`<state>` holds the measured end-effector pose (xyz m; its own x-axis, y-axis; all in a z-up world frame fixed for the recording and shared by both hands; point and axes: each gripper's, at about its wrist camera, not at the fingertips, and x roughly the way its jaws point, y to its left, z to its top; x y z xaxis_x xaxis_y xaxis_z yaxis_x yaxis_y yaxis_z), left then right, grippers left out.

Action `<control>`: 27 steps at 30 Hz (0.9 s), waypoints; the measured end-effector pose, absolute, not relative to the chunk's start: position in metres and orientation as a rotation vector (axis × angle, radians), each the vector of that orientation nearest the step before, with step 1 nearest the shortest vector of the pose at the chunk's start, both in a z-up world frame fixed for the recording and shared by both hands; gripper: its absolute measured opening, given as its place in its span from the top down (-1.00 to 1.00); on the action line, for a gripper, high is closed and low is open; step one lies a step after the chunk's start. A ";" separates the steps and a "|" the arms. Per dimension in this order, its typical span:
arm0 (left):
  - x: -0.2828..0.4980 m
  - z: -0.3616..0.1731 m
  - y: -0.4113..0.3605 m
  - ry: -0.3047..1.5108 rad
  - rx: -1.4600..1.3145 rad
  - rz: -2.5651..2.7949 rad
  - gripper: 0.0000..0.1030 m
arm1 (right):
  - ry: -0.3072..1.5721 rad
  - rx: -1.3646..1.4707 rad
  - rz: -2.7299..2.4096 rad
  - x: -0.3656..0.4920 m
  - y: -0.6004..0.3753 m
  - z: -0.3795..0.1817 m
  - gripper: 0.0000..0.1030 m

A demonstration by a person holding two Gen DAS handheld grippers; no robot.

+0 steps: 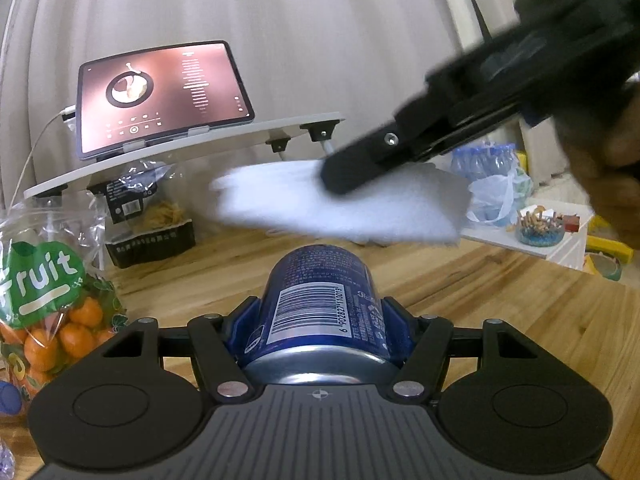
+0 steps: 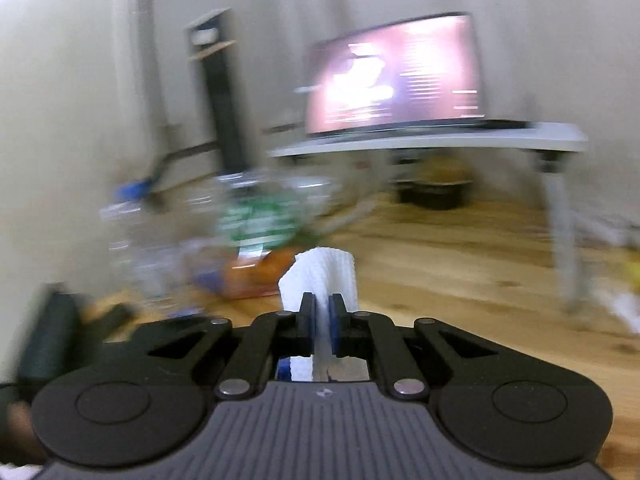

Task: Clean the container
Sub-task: 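Wipe the can with the tissue in the right gripper while the left gripper holds it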

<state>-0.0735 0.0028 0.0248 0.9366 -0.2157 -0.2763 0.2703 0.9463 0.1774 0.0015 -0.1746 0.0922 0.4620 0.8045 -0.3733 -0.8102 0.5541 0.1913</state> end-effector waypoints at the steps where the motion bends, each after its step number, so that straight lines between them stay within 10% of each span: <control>1: -0.074 0.025 0.002 0.255 0.219 -0.252 -0.30 | 0.453 -0.043 1.021 -0.008 -0.166 0.094 0.81; 27: -0.077 0.026 0.007 0.233 0.208 -0.248 -0.30 | 0.392 -0.212 0.992 -0.032 -0.141 0.079 0.79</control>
<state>-0.0768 0.0067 0.0256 0.9428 -0.2180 -0.2520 0.2659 0.9481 0.1744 -0.0316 -0.1415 0.0792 0.4852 0.7701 -0.4141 -0.8453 0.5343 0.0031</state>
